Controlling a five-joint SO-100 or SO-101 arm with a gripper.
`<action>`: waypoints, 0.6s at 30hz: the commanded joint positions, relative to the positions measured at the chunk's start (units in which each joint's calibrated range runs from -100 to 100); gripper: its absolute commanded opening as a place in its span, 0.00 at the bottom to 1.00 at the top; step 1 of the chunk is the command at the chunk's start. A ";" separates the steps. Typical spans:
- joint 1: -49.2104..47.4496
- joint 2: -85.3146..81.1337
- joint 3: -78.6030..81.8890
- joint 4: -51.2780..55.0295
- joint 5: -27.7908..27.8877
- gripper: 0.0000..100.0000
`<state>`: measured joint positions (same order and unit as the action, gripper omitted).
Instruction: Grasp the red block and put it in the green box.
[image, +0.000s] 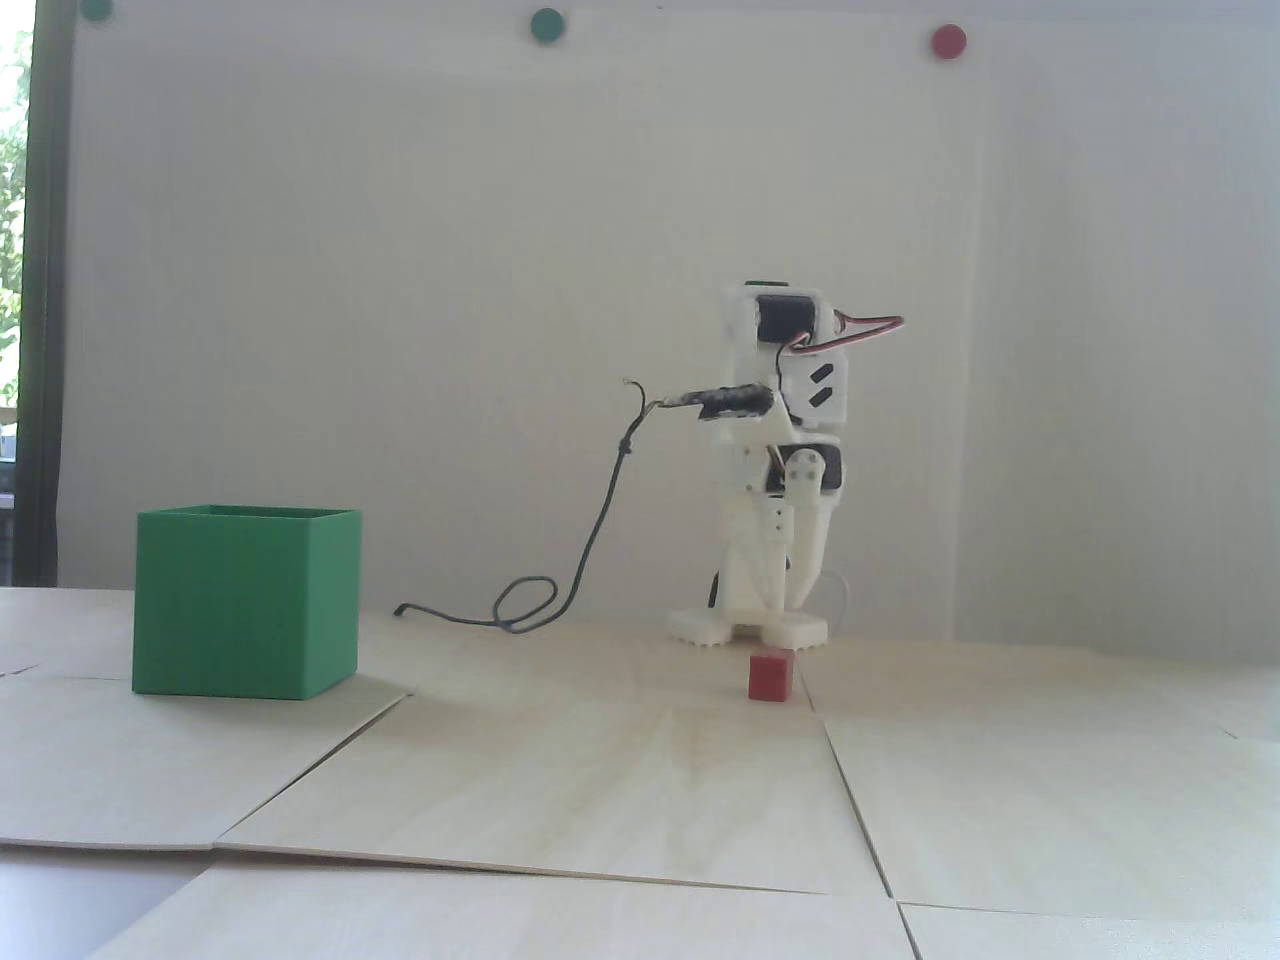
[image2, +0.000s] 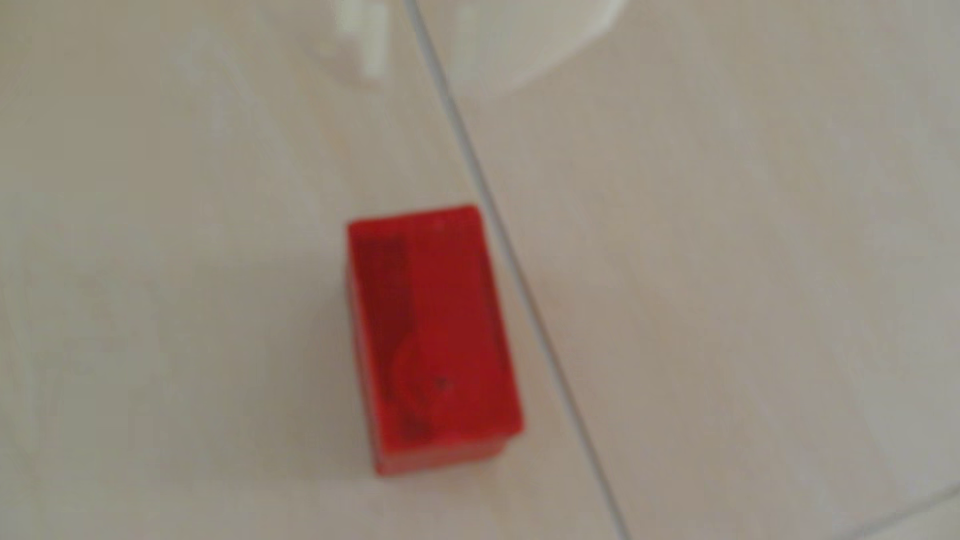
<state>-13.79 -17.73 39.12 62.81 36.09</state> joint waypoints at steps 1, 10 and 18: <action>2.17 8.37 -10.73 -0.08 -0.43 0.02; 4.18 17.13 -15.88 -0.59 -1.11 0.02; 4.02 17.05 -15.79 -0.25 -1.11 0.08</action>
<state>-10.05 -0.12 27.39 62.81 35.37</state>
